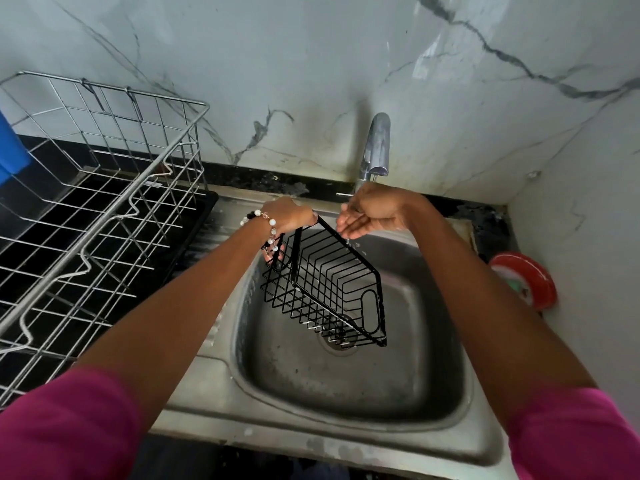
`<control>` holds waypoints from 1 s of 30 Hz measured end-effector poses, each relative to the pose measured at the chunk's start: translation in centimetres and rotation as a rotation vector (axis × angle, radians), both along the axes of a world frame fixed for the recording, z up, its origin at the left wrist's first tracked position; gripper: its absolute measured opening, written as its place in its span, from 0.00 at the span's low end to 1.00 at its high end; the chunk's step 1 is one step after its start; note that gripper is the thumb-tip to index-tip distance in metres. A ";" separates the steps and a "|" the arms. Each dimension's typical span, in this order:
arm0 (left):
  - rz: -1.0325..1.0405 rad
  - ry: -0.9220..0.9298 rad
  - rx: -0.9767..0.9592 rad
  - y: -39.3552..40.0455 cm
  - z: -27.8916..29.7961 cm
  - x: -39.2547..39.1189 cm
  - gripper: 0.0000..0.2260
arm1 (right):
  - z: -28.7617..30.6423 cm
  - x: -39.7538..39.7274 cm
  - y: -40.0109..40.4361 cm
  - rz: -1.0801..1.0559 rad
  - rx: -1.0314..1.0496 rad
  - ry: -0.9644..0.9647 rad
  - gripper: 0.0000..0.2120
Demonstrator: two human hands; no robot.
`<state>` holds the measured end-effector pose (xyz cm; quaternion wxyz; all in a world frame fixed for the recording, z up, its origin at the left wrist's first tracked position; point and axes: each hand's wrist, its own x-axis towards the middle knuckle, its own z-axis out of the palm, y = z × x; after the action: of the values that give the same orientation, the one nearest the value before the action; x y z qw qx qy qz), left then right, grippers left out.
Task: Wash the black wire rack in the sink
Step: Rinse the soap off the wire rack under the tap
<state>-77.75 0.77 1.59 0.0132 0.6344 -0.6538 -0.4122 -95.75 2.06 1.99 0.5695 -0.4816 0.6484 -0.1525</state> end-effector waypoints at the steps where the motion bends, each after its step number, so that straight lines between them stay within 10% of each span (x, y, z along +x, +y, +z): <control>1: -0.013 -0.004 -0.002 0.0 0.1 -0.1 0.13 | 0.2 0.1 -0.1 -0.008 -0.005 -0.044 0.12; 20: 0.157 0.215 0.058 -0.9 -2.0 1.0 0.34 | 1.1 0.4 -0.1 0.060 -0.048 -0.121 0.14; 30: 0.156 0.349 0.132 -0.9 -2.9 0.5 0.23 | 1.2 0.0 0.2 0.096 -0.057 -0.107 0.14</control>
<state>-77.27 -0.15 -1.35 0.1168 0.6015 -0.5621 -0.5555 -95.71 2.22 3.17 0.5961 -0.5193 0.5886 -0.1690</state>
